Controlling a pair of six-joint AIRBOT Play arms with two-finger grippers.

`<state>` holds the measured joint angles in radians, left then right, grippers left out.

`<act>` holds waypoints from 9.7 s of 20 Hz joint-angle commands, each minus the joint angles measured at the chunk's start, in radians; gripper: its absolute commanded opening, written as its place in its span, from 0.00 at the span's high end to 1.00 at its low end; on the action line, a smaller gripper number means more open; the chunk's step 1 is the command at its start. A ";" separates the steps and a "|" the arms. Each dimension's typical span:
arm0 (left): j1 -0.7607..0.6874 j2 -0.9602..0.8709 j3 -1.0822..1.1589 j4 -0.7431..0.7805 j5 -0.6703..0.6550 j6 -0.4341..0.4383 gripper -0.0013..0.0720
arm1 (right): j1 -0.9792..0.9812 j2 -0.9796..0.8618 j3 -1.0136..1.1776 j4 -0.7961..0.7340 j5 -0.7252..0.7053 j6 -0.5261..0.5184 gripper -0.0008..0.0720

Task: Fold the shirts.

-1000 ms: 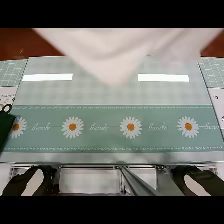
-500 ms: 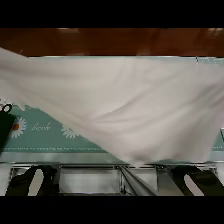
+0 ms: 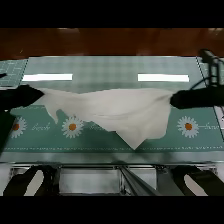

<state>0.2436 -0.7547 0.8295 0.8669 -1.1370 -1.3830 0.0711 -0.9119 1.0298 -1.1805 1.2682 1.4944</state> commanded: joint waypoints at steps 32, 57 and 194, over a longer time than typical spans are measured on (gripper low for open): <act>-0.036 -1.035 0.545 -0.082 -0.151 0.024 0.29 | -0.462 0.112 -0.519 0.140 0.069 -0.119 0.43; -0.074 -1.037 0.657 -0.032 -0.183 0.039 0.96 | 0.229 -0.048 -0.714 0.385 -0.423 0.237 0.43; 0.145 -0.533 -0.162 -0.112 -0.065 0.152 0.96 | -0.753 -0.351 -0.430 0.279 -0.068 -0.297 0.43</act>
<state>0.3885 -1.2877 0.6651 0.7540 -1.2037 -1.2304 -0.7219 -1.1728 0.5991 -0.9176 1.1992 1.2171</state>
